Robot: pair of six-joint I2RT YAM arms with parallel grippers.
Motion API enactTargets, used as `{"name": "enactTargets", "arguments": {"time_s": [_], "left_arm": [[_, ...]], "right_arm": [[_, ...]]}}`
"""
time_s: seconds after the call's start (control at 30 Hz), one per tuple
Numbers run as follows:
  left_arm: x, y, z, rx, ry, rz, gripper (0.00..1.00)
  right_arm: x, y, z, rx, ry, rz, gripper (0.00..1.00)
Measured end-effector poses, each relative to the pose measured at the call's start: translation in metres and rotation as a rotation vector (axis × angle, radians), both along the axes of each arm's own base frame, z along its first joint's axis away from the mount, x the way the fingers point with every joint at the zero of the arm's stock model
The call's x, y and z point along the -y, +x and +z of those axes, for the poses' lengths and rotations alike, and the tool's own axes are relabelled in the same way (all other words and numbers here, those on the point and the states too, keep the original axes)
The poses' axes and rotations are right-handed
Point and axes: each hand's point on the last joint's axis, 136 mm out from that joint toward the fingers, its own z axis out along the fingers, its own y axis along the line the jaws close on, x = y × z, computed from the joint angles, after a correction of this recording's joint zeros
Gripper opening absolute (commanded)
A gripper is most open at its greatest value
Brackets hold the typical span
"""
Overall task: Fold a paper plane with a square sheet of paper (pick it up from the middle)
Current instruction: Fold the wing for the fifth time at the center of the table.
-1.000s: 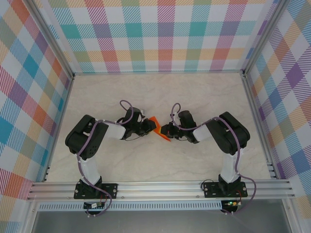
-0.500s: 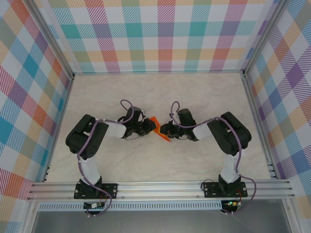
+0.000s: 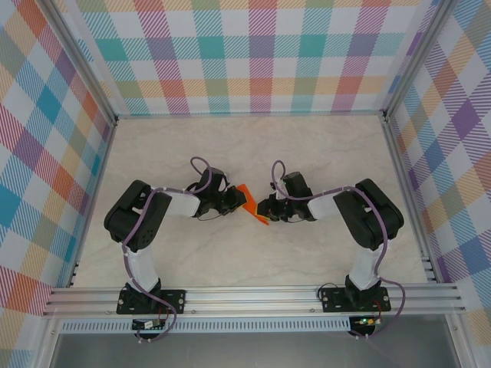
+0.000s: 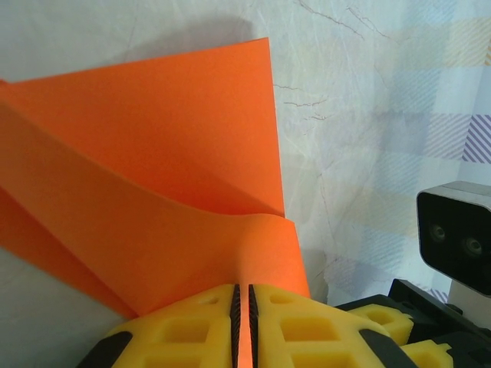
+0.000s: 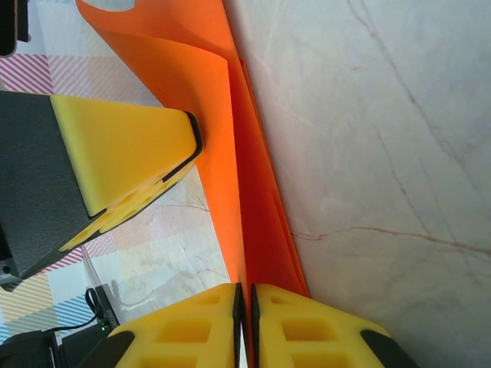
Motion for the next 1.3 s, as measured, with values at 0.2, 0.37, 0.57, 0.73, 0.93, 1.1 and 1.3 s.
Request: {"name": "enactTargets", "arguments": {"time_s": [0.2,0.37,0.57,0.73,0.93,1.1,1.3], "left_arm": [[0.0,0.0,-0.001,-0.012,0.007,0.001,0.14],[0.0,0.0,-0.001,-0.02,0.013,0.002,0.13],[-0.001,0.0,-0.002,-0.024,0.017,0.003,0.13],[-0.001,0.0,-0.002,-0.025,0.018,0.003,0.13],[-0.001,0.0,-0.002,-0.026,0.018,0.003,0.13],[-0.001,0.0,-0.002,-0.026,0.018,0.003,0.13],[-0.001,0.0,-0.002,-0.026,0.018,0.003,0.13]], "right_arm": [[0.001,-0.001,-0.002,-0.012,-0.009,0.006,0.1],[0.001,-0.002,0.0,-0.028,-0.007,0.014,0.17],[0.006,-0.01,0.004,-0.051,-0.032,0.027,0.18],[0.011,-0.018,0.004,-0.076,-0.051,0.033,0.17],[0.015,-0.025,-0.003,-0.098,-0.075,0.046,0.13],[0.016,-0.026,-0.004,-0.094,-0.076,0.058,0.15],[0.019,-0.031,-0.003,-0.107,-0.091,0.061,0.16]]}}
